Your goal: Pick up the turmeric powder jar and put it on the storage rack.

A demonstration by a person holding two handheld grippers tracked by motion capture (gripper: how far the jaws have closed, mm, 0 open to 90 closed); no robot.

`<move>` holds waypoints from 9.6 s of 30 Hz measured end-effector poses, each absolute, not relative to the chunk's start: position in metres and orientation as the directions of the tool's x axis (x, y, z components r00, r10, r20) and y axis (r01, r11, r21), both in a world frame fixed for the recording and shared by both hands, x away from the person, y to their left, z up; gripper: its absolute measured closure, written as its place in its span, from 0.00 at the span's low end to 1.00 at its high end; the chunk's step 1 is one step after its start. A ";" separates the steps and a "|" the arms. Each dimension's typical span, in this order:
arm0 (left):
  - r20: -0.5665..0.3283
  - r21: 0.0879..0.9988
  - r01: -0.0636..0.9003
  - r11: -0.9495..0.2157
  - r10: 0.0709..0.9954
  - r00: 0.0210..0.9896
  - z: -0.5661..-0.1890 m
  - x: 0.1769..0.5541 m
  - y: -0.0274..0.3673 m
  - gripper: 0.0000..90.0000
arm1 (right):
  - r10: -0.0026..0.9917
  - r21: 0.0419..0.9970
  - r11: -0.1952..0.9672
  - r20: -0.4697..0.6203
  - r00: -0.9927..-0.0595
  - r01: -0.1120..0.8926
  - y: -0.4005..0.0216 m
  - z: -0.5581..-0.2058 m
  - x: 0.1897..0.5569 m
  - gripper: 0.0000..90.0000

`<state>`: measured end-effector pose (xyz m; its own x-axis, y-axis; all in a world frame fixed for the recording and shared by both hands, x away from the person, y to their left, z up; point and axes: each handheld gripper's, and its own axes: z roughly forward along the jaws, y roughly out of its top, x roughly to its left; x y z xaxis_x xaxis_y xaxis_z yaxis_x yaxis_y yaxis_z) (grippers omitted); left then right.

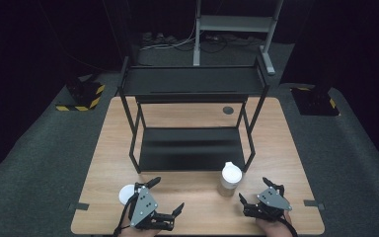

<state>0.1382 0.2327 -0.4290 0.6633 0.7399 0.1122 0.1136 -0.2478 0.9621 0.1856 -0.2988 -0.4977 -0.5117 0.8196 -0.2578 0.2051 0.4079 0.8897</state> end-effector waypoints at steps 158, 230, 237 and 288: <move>0.024 0.993 0.082 -0.085 0.827 0.562 -0.446 0.129 0.290 0.34 | 0.816 0.891 0.406 -0.252 -0.520 0.206 -0.300 -0.497 0.186 0.00; 0.092 0.995 -0.079 -0.057 0.816 0.571 -0.294 0.223 0.240 0.34 | 0.825 0.901 0.381 -0.230 -0.517 0.207 -0.304 -0.499 0.186 0.00; 0.071 0.996 -0.081 -0.031 0.821 0.567 -0.285 0.233 0.239 0.34 | 0.826 0.902 0.378 -0.228 -0.516 0.207 -0.304 -0.499 0.186 0.00; 0.009 0.996 -0.079 0.033 0.881 0.472 -0.244 0.302 0.225 0.34 | 0.829 0.908 0.364 -0.215 -0.517 0.206 -0.307 -0.499 0.186 0.00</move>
